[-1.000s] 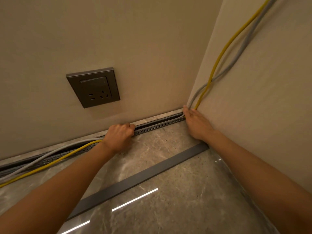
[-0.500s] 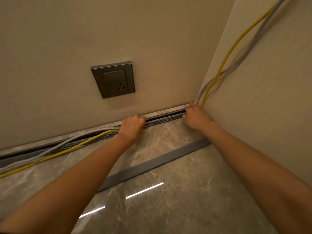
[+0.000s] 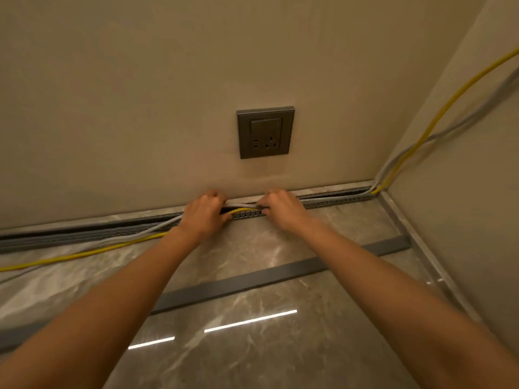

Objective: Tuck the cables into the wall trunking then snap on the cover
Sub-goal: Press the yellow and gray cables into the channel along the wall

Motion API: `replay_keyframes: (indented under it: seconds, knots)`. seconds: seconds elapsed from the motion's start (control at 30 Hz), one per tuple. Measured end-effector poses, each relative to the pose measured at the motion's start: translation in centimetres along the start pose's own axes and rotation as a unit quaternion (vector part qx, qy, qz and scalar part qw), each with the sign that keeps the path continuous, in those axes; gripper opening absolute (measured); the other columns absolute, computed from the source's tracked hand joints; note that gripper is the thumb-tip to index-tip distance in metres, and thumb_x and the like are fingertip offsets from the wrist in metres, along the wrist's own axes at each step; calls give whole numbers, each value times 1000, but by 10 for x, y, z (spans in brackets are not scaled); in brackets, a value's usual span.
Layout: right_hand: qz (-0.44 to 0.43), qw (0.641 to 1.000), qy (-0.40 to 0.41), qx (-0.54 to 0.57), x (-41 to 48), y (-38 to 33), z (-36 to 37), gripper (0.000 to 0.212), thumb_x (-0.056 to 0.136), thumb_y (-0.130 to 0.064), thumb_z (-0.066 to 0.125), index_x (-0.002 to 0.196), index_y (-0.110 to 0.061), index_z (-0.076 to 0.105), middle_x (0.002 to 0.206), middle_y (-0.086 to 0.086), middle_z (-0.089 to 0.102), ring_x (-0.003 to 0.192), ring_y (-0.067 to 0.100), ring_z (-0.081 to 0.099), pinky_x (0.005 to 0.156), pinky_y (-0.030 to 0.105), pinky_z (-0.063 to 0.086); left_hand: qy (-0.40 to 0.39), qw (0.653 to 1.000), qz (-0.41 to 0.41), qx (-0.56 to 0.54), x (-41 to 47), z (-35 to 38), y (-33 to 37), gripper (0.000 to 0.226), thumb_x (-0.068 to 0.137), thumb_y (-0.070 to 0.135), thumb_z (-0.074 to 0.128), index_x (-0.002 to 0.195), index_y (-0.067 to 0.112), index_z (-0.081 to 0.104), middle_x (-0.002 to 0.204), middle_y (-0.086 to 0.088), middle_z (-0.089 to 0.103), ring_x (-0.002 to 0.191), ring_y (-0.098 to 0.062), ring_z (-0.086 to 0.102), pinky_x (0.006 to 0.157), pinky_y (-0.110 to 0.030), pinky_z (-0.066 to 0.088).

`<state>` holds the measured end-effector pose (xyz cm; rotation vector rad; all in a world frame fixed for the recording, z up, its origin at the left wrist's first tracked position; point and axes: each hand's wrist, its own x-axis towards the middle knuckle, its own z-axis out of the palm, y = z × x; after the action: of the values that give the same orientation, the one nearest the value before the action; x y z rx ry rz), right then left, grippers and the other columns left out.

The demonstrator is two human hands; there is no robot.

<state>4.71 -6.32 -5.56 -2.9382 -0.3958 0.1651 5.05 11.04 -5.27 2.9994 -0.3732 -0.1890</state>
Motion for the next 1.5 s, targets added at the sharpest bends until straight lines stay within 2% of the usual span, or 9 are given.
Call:
replay_keyframes:
  seconds: [0.5,0.7,0.87,0.97,1.03,1.13,1.23,1.27,1.5]
  knots:
    - [-4,993,33,-110,5,-35,15,30,96,-2,39,116,5,60,126,19,50,117,34,52,93,43,47,-1,993,55,104,-2,-4,-43,24,91,0,42,113,2,53,119,-20,56,109,-38,56,85,-44,46]
    - [-5,996,49,-79,2,-39,20,34,92,5,42,124,4,52,128,20,50,120,34,47,97,40,43,94,989,99,53,-8,5,-45,17,79,-9,53,91,-6,64,93,-31,61,87,-46,61,67,-47,50]
    - [-60,987,132,-75,6,-47,36,24,45,-3,89,63,-5,73,66,10,67,60,26,66,52,25,54,83,979,124,136,-12,4,-40,5,47,0,64,49,4,61,51,-15,58,35,-32,57,25,-25,39]
    - [-66,987,136,-58,6,-46,40,20,52,3,85,66,-1,71,74,13,68,65,29,67,51,28,54,53,980,120,148,-18,-1,-31,15,61,-13,70,72,-3,66,72,-24,63,59,-40,64,40,-37,49]
    - [-46,992,113,-28,7,-47,41,19,75,9,68,93,4,68,99,18,66,90,34,64,72,37,55,53,984,83,147,-15,5,-34,22,83,-7,53,104,-3,59,102,-25,61,92,-42,62,66,-44,51]
    - [-22,992,124,-25,7,-44,44,26,87,9,52,112,3,59,115,20,60,106,35,57,88,41,49,47,985,112,125,-23,-1,-35,13,70,-8,67,81,-3,64,81,-24,65,67,-39,67,49,-39,52]
    - [-27,992,120,13,7,-46,46,16,62,11,78,72,2,71,78,16,69,70,32,67,53,29,55,75,979,124,144,-20,14,-44,14,48,-2,74,52,5,62,56,-14,61,41,-30,60,31,-25,40]
    - [-22,991,129,11,8,-45,47,17,57,10,81,66,1,71,71,15,68,64,31,67,47,27,53,81,979,126,141,-20,16,-42,10,48,-1,70,52,5,63,57,-14,61,44,-31,60,34,-25,42]
    - [6,992,107,60,17,-38,42,21,88,3,52,104,-1,65,109,18,67,103,33,61,82,36,50,21,992,12,122,-18,9,-18,24,89,10,48,109,4,58,115,-15,60,107,-35,57,82,-42,48]
